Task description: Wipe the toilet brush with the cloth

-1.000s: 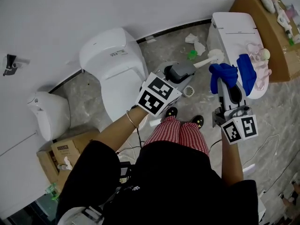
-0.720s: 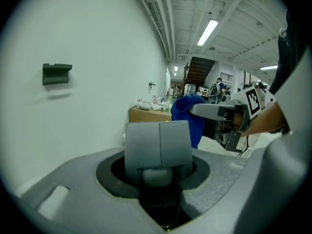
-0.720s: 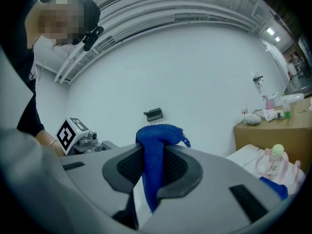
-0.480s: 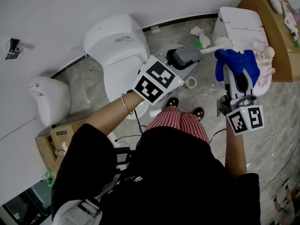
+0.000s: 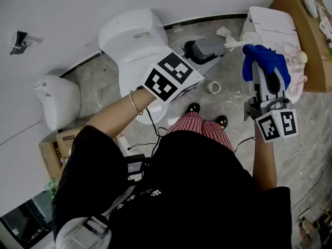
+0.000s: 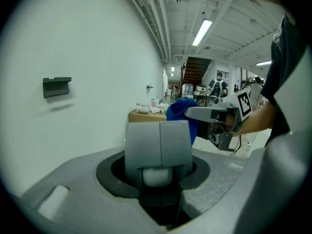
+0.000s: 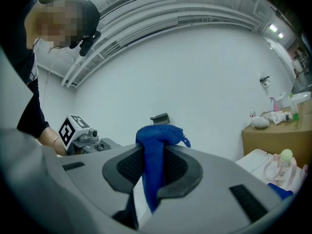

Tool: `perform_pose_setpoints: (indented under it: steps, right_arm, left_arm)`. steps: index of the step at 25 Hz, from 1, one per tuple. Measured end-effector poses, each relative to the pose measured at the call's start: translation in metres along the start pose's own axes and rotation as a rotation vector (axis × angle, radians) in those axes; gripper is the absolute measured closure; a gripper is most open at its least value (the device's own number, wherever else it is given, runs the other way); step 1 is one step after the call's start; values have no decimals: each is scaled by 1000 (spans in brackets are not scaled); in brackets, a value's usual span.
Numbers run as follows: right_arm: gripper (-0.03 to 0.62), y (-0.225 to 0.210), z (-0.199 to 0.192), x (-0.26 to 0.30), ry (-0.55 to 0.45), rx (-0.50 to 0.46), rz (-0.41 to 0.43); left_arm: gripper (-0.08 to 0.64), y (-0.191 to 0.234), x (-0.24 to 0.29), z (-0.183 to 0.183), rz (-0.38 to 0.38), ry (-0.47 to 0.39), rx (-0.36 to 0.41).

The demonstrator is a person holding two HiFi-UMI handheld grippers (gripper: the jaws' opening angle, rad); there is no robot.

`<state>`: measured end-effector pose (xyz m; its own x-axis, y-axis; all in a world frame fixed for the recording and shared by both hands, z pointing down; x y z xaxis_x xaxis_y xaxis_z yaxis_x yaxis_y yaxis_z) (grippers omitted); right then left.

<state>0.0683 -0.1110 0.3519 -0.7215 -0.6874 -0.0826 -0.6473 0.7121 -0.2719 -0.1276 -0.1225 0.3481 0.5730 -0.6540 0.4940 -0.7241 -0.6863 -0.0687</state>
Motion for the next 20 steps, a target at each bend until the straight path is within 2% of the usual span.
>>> perform_pose_setpoints:
  steps: [13, 20]
  right_arm:
    - [522, 2, 33, -10, -62, -59, 30]
    - [522, -2, 58, -19, -78, -92, -8]
  left_arm:
    - [390, -11, -13, 36, 29, -76, 81]
    - [390, -17, -17, 57, 34, -118, 78]
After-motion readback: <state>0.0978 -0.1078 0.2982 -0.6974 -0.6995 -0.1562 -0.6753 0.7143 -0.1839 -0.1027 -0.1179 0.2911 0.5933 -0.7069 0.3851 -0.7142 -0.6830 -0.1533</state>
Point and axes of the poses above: the fingertips, and each gripper's own axes: x forward along the fingers, y to its left, z out of its top, the point moved 7 cm from there along -x, backward along the fingers, and after that the axes turned 6 degrees about z, right-handed, at the moved point
